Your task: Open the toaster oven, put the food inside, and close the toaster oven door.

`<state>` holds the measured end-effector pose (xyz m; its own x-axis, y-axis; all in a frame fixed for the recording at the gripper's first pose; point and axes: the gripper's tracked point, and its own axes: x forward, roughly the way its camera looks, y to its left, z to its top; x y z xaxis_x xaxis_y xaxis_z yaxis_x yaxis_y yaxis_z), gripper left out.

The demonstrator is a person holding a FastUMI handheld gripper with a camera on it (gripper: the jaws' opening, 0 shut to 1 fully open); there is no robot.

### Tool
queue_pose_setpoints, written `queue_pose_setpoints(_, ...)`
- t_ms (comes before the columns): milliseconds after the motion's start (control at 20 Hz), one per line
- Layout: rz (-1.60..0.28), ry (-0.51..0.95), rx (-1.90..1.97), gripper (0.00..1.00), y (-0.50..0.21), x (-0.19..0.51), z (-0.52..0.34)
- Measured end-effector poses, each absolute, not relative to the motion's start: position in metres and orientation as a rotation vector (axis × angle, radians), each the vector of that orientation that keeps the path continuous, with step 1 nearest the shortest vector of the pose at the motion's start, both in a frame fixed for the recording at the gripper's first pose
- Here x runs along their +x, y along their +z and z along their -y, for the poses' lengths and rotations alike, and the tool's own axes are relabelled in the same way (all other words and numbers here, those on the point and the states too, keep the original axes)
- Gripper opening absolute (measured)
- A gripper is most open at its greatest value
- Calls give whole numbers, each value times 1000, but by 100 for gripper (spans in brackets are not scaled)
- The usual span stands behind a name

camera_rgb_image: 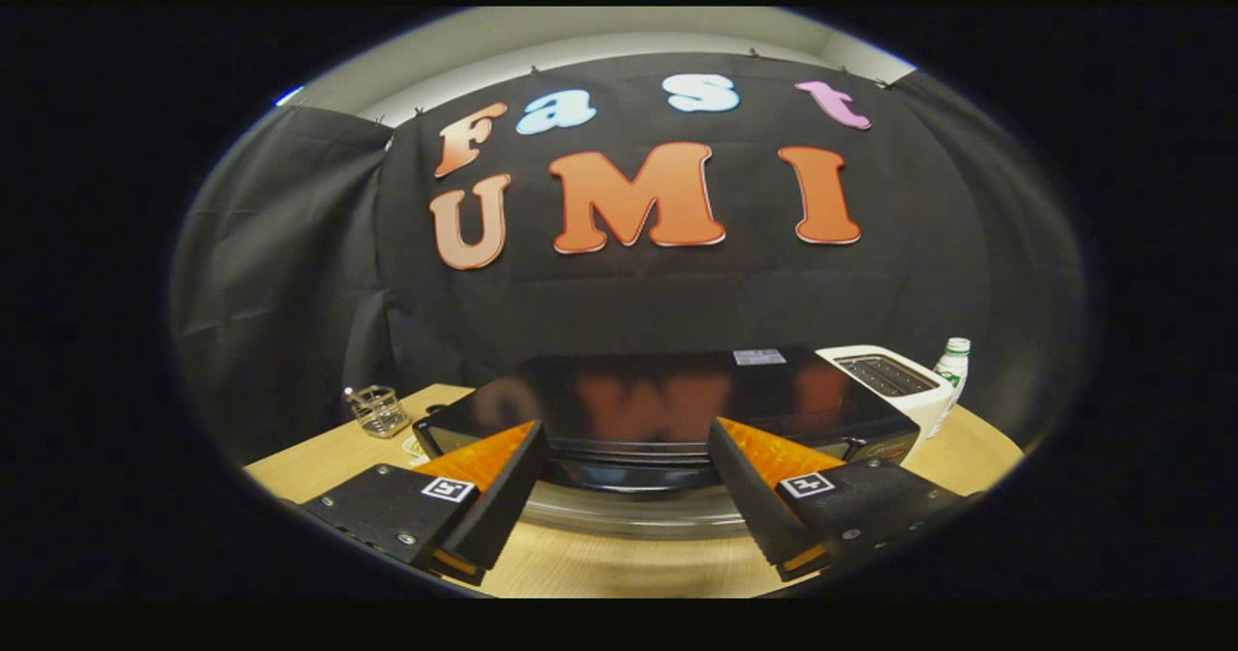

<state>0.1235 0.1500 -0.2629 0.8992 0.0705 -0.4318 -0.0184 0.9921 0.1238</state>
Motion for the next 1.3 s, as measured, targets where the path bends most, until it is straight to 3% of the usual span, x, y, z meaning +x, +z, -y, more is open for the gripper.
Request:
queue_pose_setpoints(200, -403, 68, 39, 96, -266, 118, -161)
queue_pose_setpoints(400, -387, 96, 76, 75, -266, 109, -165)
queue_pose_setpoints(700, -427, 162, 117, 59, -263, 65, -166)
queue_pose_setpoints(850, -487, 205, 174, 59, -276, 22, -173)
queue_pose_setpoints(1050, -817, 194, 230, 59, -357, -32, -170)
queue_pose_setpoints(1300, -935, 165, 333, 56, -387, -50, -166)
